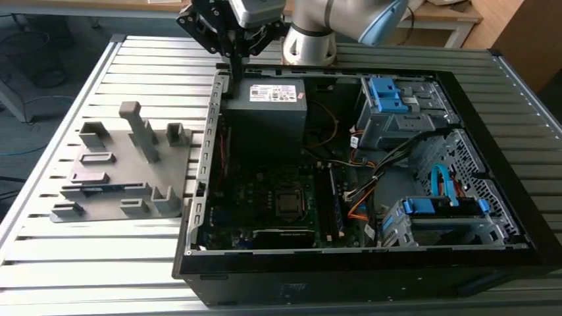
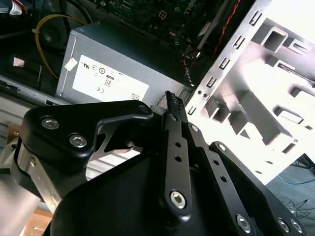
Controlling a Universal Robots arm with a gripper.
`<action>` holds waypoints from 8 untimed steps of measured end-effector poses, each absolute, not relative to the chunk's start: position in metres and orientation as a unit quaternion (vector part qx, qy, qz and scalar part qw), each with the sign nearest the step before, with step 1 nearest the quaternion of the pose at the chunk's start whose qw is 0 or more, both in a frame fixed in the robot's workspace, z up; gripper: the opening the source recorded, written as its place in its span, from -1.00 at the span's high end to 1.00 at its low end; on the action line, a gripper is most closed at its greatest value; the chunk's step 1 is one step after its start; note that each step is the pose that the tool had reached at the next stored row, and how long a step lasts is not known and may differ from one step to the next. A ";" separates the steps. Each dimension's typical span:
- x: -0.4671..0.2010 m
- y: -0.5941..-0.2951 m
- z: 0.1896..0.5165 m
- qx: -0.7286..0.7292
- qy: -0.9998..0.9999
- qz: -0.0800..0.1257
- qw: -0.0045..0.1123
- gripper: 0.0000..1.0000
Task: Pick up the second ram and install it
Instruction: 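Reach for the second ram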
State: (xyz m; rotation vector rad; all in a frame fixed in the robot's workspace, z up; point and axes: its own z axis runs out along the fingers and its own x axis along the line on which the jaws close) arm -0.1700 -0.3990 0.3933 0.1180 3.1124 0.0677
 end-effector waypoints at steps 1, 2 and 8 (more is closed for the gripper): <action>-0.171 -0.399 0.393 0.038 0.999 0.022 0.013 0.80; -0.172 -0.399 0.393 0.038 0.999 0.022 0.013 0.80; -0.178 -0.399 0.393 0.038 0.999 0.022 0.013 0.80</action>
